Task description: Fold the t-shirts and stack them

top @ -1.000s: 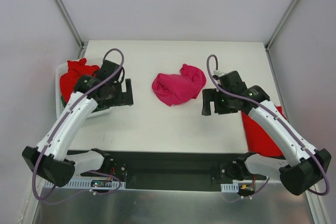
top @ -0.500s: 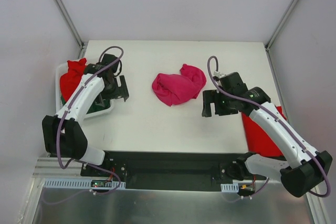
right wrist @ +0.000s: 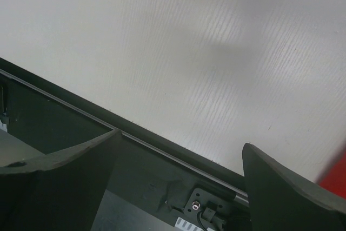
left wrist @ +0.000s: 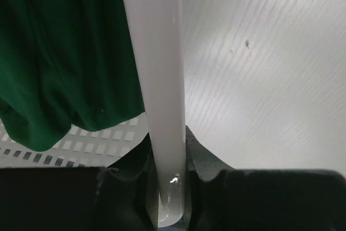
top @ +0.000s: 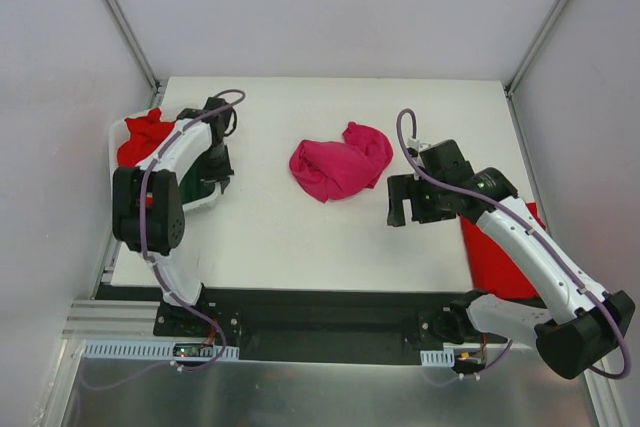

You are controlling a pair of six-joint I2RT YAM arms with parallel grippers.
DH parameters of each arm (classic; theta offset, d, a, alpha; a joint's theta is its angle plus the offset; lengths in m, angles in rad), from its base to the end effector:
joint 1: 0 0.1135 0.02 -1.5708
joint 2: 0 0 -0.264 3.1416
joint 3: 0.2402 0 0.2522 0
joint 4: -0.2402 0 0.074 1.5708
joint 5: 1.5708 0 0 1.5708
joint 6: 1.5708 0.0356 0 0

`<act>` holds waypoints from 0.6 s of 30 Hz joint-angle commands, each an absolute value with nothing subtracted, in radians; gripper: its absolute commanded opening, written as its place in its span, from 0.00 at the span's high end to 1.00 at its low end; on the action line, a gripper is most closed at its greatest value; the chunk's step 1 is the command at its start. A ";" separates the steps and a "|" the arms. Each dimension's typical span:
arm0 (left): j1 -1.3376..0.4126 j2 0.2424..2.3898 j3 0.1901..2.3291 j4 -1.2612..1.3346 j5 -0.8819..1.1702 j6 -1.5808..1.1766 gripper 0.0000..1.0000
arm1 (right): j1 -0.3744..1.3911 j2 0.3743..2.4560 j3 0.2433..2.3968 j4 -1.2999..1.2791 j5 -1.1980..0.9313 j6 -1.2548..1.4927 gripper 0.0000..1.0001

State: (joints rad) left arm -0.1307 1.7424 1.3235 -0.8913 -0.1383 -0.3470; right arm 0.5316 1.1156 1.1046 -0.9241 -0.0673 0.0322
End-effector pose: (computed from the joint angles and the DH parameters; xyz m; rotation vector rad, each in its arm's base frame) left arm 0.3391 -0.0396 0.2232 -0.3338 2.8349 0.1036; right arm 0.1837 0.1108 0.3198 -0.6527 2.4459 0.3135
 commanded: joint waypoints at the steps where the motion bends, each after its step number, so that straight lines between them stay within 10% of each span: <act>1: -0.130 1.865 1.546 -0.827 -0.175 -0.218 1.00 | 0.523 1.091 1.108 -0.950 -0.058 0.008 0.04; 18: -0.198 1.853 1.672 -0.839 -0.269 0.185 1.00 | 0.511 1.123 1.106 -0.966 -0.077 0.006 0.04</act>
State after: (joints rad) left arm -0.1097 1.9537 1.6398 -0.8951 -0.2497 -0.0334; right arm 0.5159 1.1160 1.0981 -0.9451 -0.0681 0.0170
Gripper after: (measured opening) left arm 0.157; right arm 0.962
